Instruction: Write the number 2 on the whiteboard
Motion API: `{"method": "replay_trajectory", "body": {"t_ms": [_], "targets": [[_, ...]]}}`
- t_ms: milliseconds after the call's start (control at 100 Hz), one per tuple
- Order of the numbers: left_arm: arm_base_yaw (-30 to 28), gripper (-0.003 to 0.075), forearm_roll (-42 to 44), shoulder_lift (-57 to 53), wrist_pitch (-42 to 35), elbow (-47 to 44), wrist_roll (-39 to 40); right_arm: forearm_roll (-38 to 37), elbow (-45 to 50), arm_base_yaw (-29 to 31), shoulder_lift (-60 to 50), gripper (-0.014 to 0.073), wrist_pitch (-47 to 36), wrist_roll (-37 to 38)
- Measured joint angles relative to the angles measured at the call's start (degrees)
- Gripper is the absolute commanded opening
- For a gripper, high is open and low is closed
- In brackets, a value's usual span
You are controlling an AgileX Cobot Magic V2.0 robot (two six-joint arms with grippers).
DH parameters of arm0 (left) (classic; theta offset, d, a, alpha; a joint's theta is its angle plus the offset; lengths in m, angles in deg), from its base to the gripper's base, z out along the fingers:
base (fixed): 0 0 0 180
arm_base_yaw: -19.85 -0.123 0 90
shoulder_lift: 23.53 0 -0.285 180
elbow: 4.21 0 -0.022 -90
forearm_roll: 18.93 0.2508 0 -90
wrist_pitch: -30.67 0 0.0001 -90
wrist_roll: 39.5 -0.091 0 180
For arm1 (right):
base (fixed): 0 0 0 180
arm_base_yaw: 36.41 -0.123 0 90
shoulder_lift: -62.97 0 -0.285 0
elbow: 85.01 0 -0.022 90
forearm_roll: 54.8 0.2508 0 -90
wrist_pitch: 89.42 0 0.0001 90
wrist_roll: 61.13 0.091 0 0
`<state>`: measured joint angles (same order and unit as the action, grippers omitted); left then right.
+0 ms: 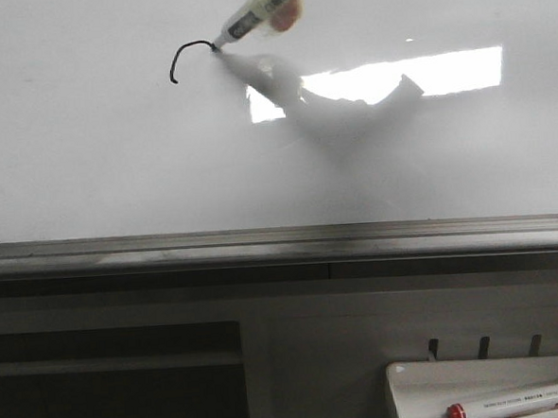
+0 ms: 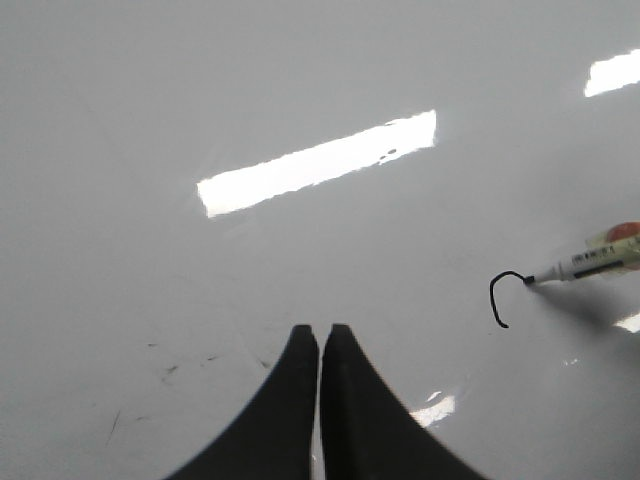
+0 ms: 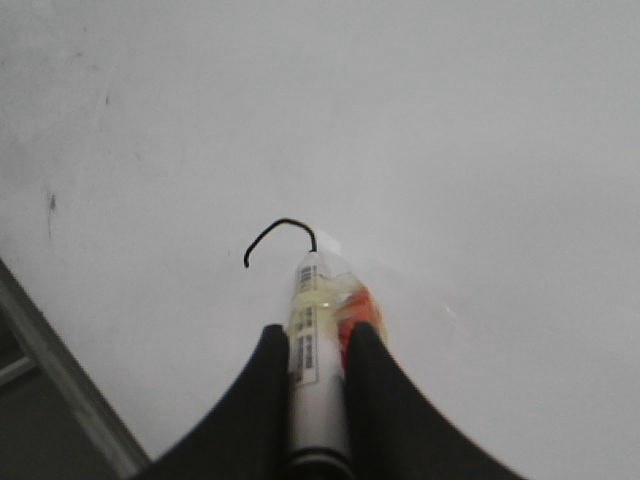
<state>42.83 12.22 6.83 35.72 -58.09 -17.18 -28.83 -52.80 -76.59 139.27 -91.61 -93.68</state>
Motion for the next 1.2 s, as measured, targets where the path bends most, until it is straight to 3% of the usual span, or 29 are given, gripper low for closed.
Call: {"method": "replay_trajectory", "body": {"t_ms": [200, 430, 640, 990, 1200], "targets": [[0.0, -0.002, 0.0, 0.0, 0.0, 0.0, 0.0, 0.1, 2.1, -0.4, -0.3, -0.005, 3.5, 0.0], [0.0, -0.002, 0.0, 0.0, 0.3, 0.0, 0.0, 0.3, 2.1, -5.2, 3.7, -0.005, 1.9, 0.0], [0.0, -0.002, 0.0, 0.0, 2.2, 0.0, 0.0, 0.4, 2.1, -6.0, 4.6, -0.005, 1.6, 0.0], [0.0, -0.002, 0.6, 0.0, 2.2, 0.0, 0.0, 0.8, 4.7, 1.4, -2.6, -0.005, 11.0, 0.0], [0.0, -0.002, 0.8, 0.0, 2.2, 0.0, 0.0, 2.2, 6.3, 2.5, -4.5, -0.005, 11.8, 0.0]]}}
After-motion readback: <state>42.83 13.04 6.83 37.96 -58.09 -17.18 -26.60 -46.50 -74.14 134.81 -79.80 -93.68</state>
